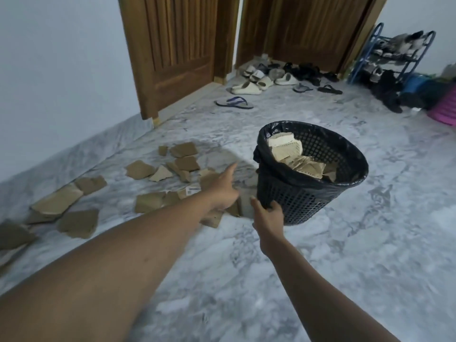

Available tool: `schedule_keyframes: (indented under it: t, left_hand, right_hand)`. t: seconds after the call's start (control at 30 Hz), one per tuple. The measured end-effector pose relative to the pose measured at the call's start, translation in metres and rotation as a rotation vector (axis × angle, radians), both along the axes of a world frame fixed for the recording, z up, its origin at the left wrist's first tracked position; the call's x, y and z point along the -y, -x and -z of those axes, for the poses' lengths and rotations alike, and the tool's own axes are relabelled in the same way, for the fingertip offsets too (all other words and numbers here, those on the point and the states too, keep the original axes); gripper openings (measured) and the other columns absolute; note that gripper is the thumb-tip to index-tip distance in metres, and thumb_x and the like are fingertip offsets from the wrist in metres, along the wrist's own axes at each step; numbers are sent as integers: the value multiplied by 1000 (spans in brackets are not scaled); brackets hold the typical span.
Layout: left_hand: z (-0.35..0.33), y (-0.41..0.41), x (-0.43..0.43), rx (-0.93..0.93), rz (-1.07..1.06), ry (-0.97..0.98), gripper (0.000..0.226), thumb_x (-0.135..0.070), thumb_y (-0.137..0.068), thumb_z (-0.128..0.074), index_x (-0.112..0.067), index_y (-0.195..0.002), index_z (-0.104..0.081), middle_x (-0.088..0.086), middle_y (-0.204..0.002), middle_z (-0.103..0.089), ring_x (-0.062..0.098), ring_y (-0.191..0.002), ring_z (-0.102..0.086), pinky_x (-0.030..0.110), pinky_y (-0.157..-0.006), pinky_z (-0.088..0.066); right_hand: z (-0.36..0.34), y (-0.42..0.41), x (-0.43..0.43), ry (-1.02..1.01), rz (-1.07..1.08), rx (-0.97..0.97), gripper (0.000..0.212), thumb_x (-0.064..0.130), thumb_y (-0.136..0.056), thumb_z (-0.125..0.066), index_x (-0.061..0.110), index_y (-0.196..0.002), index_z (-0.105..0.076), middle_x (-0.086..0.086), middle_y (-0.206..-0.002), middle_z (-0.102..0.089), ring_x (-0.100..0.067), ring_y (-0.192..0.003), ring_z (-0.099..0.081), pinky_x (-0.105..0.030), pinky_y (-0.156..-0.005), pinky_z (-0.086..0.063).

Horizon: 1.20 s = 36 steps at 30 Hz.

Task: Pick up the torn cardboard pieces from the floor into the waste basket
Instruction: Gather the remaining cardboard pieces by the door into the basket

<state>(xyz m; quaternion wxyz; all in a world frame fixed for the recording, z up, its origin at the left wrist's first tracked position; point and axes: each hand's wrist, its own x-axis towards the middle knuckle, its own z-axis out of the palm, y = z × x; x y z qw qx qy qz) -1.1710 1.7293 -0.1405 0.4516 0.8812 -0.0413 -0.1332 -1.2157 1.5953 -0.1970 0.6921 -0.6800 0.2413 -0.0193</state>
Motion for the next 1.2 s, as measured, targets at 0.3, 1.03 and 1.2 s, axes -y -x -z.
schedule_keyframes:
  t: [0.3, 1.03, 1.2]
  left_hand:
    - [49, 128, -234, -180, -472, -256, 87, -28, -94, -61, -21, -157, -1, 10, -152, -36, 29, -133, -44, 32, -96, -41]
    - [60, 556, -417, -884, -832, -542, 68, -42, -81, -76, -13, -136, -49, 9, -133, -52, 25, -114, -55, 32, -90, -47]
    - [96, 582, -384, -939, -874, -475, 87, -50, -72, -80, -16, -141, -41, 5, -139, -46, 23, -118, -52, 28, -91, -44]
  right_hand:
    - [28, 32, -191, 121, -686, -129, 53, 39, -87, -68, 12, -130, -53, -8, -103, -63, -31, -96, -66, -45, -90, -55]
    - [79, 291, -498, 1191, -2222, 544, 78, 37, -63, -90, 9, -126, -55, -11, -123, -58, -32, -111, -60, -37, -80, -51]
    - [97, 288, -476, 1254, -2071, 846, 38, 28, -96, -55, 14, -130, -45, -16, -134, -45, -38, -125, -41, -47, -90, -44]
